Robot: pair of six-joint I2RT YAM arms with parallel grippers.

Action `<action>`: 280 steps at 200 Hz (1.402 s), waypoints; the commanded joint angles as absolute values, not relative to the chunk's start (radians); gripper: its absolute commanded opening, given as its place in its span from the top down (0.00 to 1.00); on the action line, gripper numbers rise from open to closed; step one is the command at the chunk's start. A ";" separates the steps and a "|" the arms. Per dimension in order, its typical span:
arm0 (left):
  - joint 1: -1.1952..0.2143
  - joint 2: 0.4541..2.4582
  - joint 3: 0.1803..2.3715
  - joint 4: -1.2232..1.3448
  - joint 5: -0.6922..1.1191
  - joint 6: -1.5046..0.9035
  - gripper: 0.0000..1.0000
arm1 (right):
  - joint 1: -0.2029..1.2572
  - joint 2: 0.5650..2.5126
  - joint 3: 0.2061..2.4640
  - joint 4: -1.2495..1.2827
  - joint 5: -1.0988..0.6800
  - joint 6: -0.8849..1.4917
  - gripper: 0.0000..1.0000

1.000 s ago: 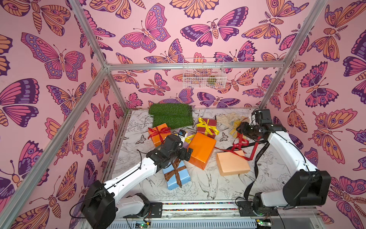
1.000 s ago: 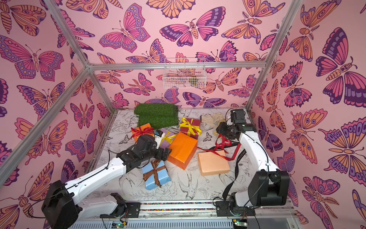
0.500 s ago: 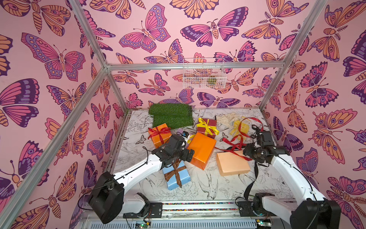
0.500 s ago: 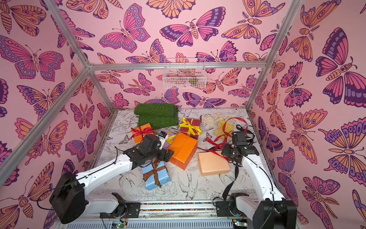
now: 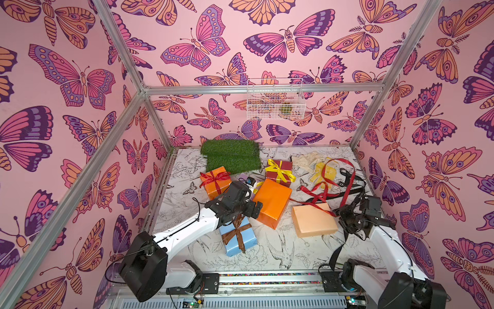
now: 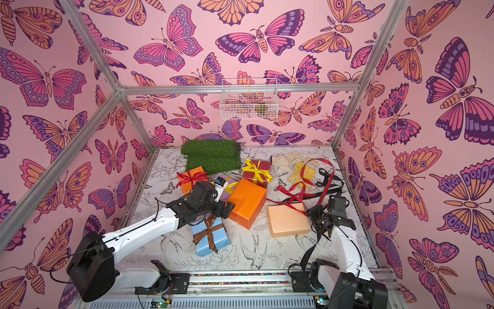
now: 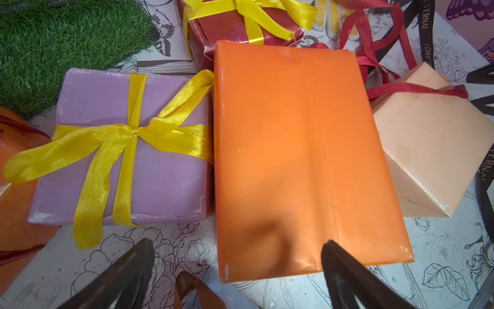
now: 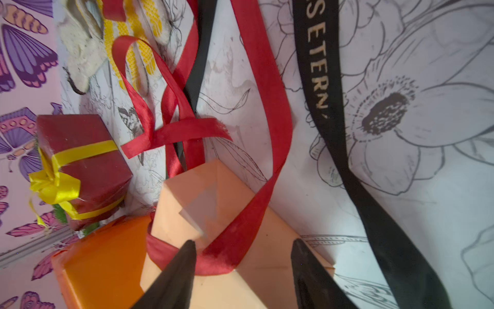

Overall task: Untie the ribbon bows on the gift boxes
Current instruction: Pick up the ribbon from the gift box.

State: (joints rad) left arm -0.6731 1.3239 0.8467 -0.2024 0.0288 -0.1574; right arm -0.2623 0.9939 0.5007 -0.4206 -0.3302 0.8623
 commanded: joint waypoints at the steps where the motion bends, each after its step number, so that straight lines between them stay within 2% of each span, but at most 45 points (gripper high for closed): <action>1: -0.666 1.303 0.847 -0.187 0.015 -0.137 0.01 | -0.271 0.993 0.478 -0.324 -0.362 0.935 0.42; 81: -0.666 1.295 0.843 -0.189 0.010 -0.137 0.01 | -0.303 1.088 0.440 -0.182 -0.433 0.990 0.45; 124: -0.666 1.296 0.842 -0.189 0.006 -0.136 0.01 | -0.304 1.124 0.403 -0.095 -0.456 1.033 0.77; 144: -0.666 1.292 0.842 -0.190 0.005 -0.136 0.01 | -0.305 1.120 0.405 -0.087 -0.446 1.031 0.83; 170: -0.666 1.292 0.841 -0.190 0.003 -0.136 0.01 | -0.307 1.114 0.417 -0.073 -0.441 1.030 1.00; 234: -0.666 1.292 0.842 -0.190 0.001 -0.138 0.01 | -0.307 1.170 0.579 -0.024 -0.417 0.960 1.00; 280: -0.667 1.282 0.845 -0.192 0.008 -0.144 0.01 | -0.307 1.296 0.803 -0.021 -0.253 0.869 1.00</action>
